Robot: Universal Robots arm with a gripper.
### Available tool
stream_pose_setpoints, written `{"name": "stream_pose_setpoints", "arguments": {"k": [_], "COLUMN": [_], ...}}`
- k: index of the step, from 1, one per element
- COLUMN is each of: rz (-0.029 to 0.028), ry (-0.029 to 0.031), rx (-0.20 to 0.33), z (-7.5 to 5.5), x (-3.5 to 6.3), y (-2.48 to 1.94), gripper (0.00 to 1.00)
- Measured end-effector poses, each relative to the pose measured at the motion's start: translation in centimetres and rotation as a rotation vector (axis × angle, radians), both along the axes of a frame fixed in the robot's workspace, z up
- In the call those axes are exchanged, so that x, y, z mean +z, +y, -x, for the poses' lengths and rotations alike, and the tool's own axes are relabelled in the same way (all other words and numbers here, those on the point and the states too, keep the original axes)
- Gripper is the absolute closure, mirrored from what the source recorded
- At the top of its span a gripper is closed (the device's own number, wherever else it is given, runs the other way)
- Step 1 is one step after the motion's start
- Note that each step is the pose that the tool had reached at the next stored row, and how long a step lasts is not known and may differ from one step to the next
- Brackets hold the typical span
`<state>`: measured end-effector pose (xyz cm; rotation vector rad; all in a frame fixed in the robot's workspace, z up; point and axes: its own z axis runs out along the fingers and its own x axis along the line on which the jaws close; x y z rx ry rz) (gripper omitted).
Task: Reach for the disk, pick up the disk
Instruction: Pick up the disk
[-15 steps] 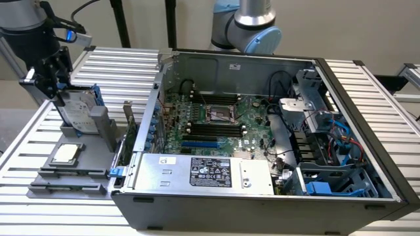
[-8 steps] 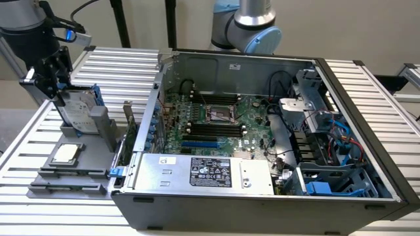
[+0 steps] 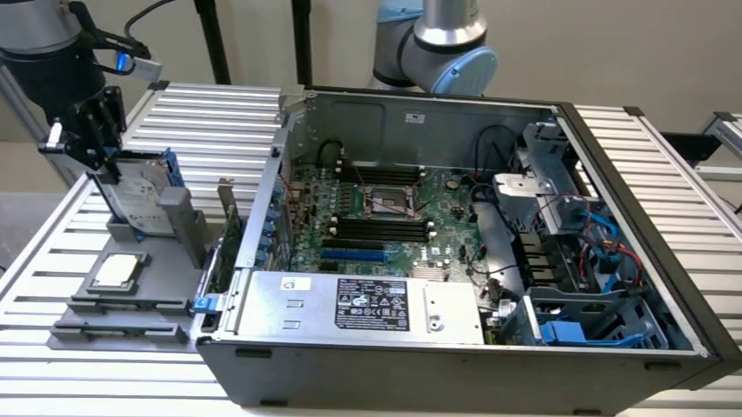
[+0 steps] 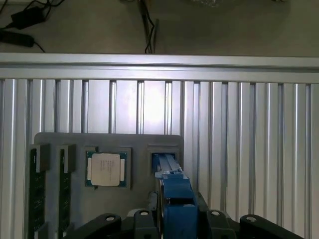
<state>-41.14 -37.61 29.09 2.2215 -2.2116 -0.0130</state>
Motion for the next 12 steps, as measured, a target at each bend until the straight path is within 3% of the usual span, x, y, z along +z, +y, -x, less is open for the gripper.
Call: {"name": "stream_pose_setpoints", "arguments": {"k": [2, 12], "rz": [-0.0002, -0.0004], "ry": [0.0, -0.0002], "rx": [0.0, -0.001], "z": [0.0, 0.02], "x": [0.0, -0.01], "y": [0.0, -0.36], "gripper": [0.67, 0.67]}}
